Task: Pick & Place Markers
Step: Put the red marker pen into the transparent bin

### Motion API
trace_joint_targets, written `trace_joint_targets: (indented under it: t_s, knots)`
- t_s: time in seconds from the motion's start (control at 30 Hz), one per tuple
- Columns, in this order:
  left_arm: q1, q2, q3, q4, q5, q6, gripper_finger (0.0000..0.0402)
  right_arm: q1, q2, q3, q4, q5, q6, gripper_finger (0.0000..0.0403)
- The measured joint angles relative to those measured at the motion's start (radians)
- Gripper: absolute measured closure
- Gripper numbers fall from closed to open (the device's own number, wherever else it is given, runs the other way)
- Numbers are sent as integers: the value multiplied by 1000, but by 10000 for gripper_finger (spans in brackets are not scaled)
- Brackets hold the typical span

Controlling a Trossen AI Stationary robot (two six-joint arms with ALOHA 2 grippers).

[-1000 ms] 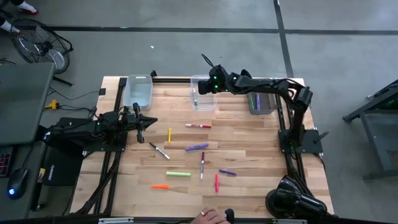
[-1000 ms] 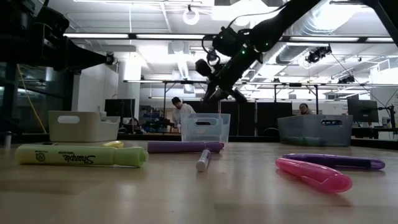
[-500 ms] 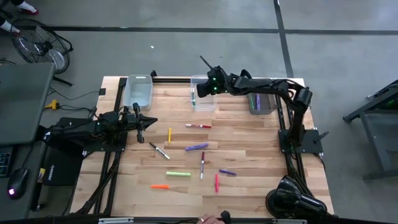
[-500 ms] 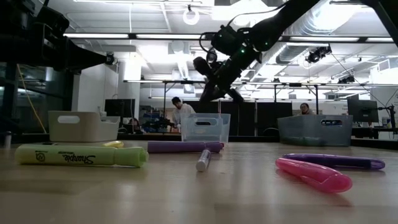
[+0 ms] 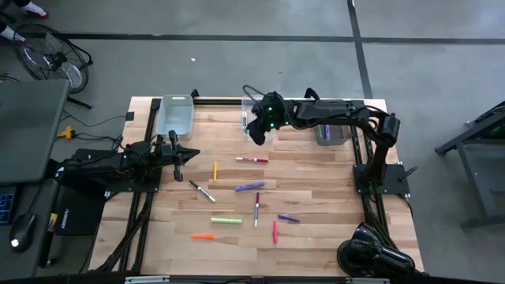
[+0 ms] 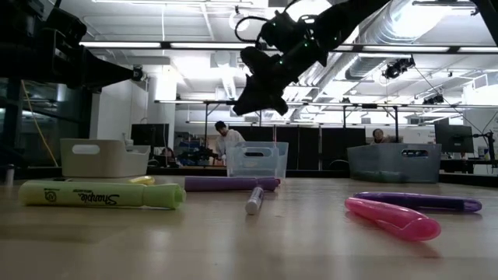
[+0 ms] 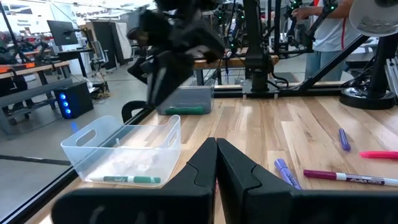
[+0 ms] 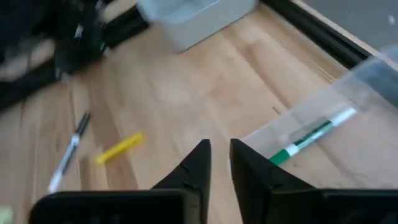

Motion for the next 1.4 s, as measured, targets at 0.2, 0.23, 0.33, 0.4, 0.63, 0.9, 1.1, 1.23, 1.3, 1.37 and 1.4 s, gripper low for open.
trace_joint_targets:
  t_s: [0.2, 0.23, 0.33, 0.4, 0.63, 0.9, 1.1, 1.23, 1.3, 1.37, 1.4]
  knots:
    - [0, 0, 0, 0, 0, 0, 400, 51, -8, 0, -61, -52, -167, 286]
    - [0, 0, 0, 0, 0, 0, 400, 60, -8, 0, -79, -53, -194, 276]
    - [0, 0, 0, 0, 0, 0, 400, 86, -8, 0, -138, -29, -306, 249]
    - [0, 0, 0, 0, 0, 0, 400, 105, -8, 0, -186, 9, -393, 236]
    - [0, 0, 0, 0, 0, 0, 400, 146, 12, 0, -256, 82, -473, 225]
    - [0, 0, 0, 0, 0, 0, 400, 164, 100, 60, -305, 81, -433, 218]
    - [0, 0, 0, 0, 0, 0, 400, 168, 163, 123, -365, 110, -426, 200]
    - [0, 0, 0, 0, 0, 0, 400, 184, 182, 119, -375, 124, -422, 188]
    - [0, 0, 0, 0, 0, 0, 400, 196, 186, 113, -374, 142, -422, 185]
    - [0, 0, 0, 0, 0, 0, 400, 205, 189, 100, -379, 152, -424, 185]
    - [0, 0, 0, 0, 0, 0, 400, 208, 190, 96, -379, 152, -424, 186]
